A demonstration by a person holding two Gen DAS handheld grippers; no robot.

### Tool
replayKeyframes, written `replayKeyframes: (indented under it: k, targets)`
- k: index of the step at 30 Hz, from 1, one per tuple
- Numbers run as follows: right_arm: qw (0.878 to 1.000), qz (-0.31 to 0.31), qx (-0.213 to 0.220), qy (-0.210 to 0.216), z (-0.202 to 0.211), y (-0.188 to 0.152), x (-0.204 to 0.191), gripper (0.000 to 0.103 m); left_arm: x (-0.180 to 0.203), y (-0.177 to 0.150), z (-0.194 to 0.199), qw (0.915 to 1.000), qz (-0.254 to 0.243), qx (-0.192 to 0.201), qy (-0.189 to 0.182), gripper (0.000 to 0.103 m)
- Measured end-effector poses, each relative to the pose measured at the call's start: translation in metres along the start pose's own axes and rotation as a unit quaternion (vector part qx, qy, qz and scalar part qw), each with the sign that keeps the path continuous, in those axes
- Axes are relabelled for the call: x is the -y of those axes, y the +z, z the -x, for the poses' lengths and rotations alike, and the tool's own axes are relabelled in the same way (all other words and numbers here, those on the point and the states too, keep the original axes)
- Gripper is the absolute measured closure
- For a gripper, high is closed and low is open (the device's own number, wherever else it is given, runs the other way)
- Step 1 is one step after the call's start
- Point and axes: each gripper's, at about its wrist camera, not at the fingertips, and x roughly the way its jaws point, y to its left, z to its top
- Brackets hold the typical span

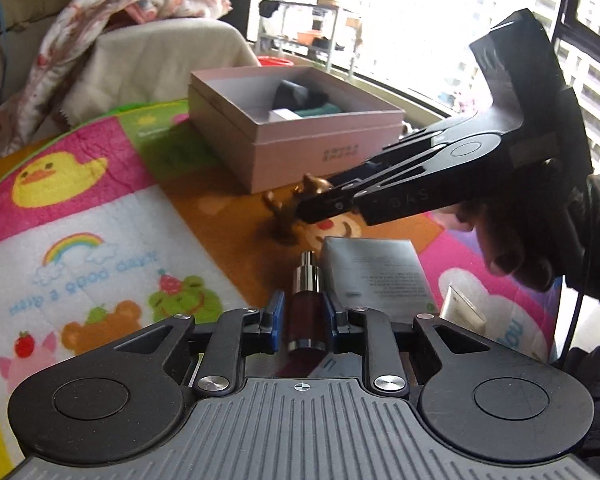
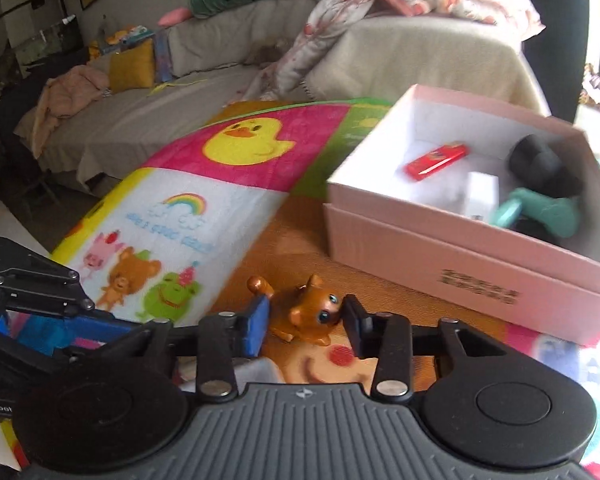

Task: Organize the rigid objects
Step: 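Grasp the brown toy figure with the right tool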

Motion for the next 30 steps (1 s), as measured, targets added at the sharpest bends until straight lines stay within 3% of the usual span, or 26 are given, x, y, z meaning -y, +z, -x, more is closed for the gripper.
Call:
replayKeyframes:
  k: [5, 11, 12, 16, 17, 20, 22, 27, 30]
  targets:
    - [0.999, 0.011, -0.005, -0.047, 0.018, -0.021, 0.020, 0.077, 0.012, 0.000, -0.016, 0.9988, -0.033, -0.018, 0.030, 0.077]
    - [0.997, 0.011, -0.002, -0.078, 0.033, -0.041, 0.036, 0.076, 0.005, 0.006, -0.022, 0.9988, -0.006, -0.013, 0.046, 0.078]
    - [0.996, 0.017, 0.004, -0.083, 0.035, -0.043, 0.035, 0.073, 0.005, 0.006, -0.022, 0.9985, -0.003, -0.013, 0.053, 0.078]
    - [0.996, 0.027, 0.030, -0.079, 0.037, -0.042, 0.027, 0.038, 0.003, 0.005, -0.021, 0.9929, -0.008, -0.009, 0.118, 0.079]
    - [0.996, 0.027, 0.033, -0.077, 0.036, -0.040, 0.025, 0.038, 0.000, 0.004, -0.020, 0.9913, -0.003, -0.007, 0.132, 0.079]
    - [0.997, 0.025, 0.034, -0.068, 0.028, -0.032, 0.018, 0.036, -0.010, 0.001, -0.017, 0.9919, 0.034, 0.004, 0.122, 0.080]
    - [0.998, 0.022, 0.030, -0.056, 0.018, -0.024, 0.013, 0.026, -0.010, 0.000, -0.016, 0.9919, 0.034, 0.006, 0.122, 0.079]
    - [0.998, 0.013, 0.013, -0.055, -0.012, -0.008, 0.003, 0.028, -0.005, -0.001, -0.017, 0.9914, 0.015, 0.010, 0.130, 0.079]
    - [0.998, 0.021, -0.003, -0.055, -0.015, -0.007, 0.000, 0.055, -0.006, -0.002, -0.017, 0.9912, 0.020, 0.013, 0.130, 0.079]
